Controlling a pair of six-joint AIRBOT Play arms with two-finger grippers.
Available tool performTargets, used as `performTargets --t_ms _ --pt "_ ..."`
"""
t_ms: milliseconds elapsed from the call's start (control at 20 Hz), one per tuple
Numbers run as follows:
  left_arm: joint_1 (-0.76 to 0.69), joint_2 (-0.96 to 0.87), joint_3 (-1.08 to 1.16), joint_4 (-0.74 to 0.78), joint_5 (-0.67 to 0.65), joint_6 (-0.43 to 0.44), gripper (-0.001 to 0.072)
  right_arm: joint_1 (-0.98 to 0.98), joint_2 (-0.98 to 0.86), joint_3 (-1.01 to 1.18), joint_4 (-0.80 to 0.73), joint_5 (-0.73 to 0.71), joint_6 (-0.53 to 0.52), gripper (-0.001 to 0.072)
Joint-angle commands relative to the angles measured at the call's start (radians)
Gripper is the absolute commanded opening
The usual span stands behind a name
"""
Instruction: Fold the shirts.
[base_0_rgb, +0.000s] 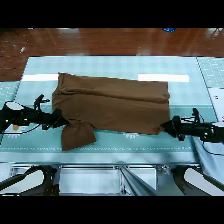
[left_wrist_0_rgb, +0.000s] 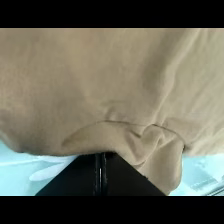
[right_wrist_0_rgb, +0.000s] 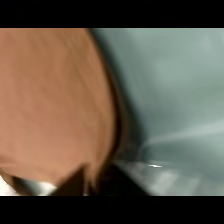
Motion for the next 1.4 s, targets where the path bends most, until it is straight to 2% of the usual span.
performTargets --t_ms 0,100,200,400,600,900,1100,1150,1200,1250,1350 --pt "0.003 0.0 0.007 -0.01 0.0 0.0 0.0018 0.113 -0.053 0.075 0.072 0.003 -0.066 0.0032" --pt "0.031 0.0 0.06 -0.011 -0.043 0.001 0.0018 0.123 -0.027 0.142 0.066 0.053 -0.064 0.0032" --pt "0.063 0.0 0.164 -0.011 -0.084 0.0 0.0018 0.12 -0.021 0.23 -0.005 0.091 -0.025 0.0031" --pt "0.048 -0.057 0.41 -0.011 -0.074 -0.032 0.0018 0.12 -0.022 0.388 -0.063 0.033 0.042 0.0031" --pt "-0.018 -0.257 0.695 -0.01 -0.074 -0.084 0.0018 0.124 -0.111 0.519 -0.023 0.002 0.055 0.0031" --pt "-0.088 -0.618 1.097 -0.01 -0.135 -0.192 0.0017 0.124 -0.307 0.667 0.043 -0.031 0.009 0.0031" --pt "-0.108 -0.763 1.238 -0.011 -0.143 -0.23 0.0018 0.124 -0.418 0.751 0.072 -0.073 0.01 0.0032" --pt "-0.112 -0.777 1.242 -0.01 -0.142 -0.229 0.0042 0.124 -0.439 0.763 0.079 -0.083 0.01 0.004" --pt "-0.114 -0.786 1.242 -0.01 -0.143 -0.229 0.0237 0.124 -0.456 0.769 0.082 -0.102 0.01 0.0221" --pt "-0.114 -0.788 1.242 -0.01 -0.155 -0.225 0.0519 0.124 -0.464 0.769 0.08 -0.118 0.01 0.0424" --pt "-0.091 -0.784 1.265 -0.01 -0.199 -0.23 0.0508 0.116 -0.459 0.775 0.062 -0.119 0.009 0.0411"
